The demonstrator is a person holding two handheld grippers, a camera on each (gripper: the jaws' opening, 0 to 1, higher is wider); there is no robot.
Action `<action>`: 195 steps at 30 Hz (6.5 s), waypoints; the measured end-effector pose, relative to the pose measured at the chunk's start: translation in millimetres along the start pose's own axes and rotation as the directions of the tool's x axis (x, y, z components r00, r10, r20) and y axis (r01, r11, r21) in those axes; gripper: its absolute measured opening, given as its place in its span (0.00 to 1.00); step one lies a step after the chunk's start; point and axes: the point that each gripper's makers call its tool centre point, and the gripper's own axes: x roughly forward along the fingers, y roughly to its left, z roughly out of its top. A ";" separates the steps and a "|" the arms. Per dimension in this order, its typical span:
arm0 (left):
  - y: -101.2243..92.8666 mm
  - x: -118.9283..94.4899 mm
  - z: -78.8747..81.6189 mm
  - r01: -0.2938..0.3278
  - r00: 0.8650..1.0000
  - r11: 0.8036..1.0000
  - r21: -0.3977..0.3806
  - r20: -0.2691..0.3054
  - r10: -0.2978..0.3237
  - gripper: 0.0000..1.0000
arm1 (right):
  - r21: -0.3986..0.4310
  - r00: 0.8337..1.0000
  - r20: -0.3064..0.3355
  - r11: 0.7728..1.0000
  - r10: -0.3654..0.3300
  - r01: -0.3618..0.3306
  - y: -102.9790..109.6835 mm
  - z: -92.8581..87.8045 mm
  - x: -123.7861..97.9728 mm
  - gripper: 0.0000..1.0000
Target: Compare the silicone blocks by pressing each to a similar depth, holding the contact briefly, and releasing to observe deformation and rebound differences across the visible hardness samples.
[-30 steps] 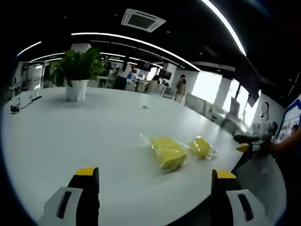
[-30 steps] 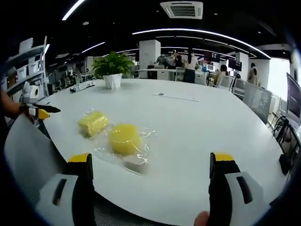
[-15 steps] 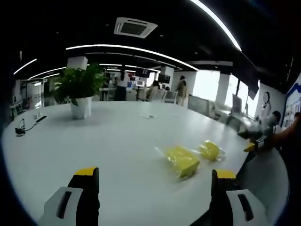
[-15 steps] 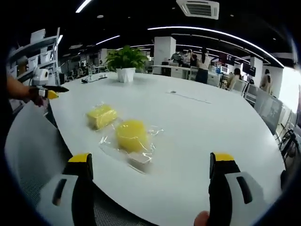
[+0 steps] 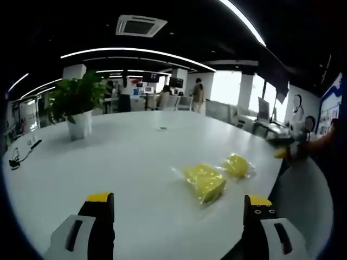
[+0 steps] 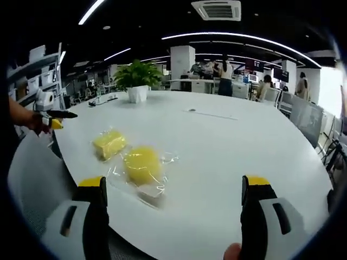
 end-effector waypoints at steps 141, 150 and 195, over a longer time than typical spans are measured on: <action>-36.6 98.6 23.0 0.168 0.960 0.918 -0.358 -0.154 -0.235 0.00 | 0.071 0.996 -0.063 0.996 0.066 -0.062 14.5 -23.6 2.8 0.97; -34.7 78.6 54.4 0.128 0.987 0.968 -0.217 -0.068 -0.145 0.00 | 0.066 0.997 -0.064 0.997 0.052 -0.048 11.4 -23.1 2.2 0.97; -107.3 14.8 176.2 0.299 0.919 0.954 -0.012 0.272 -0.285 0.00 | -0.020 0.927 0.144 0.938 0.345 -0.346 87.6 131.5 -11.8 0.96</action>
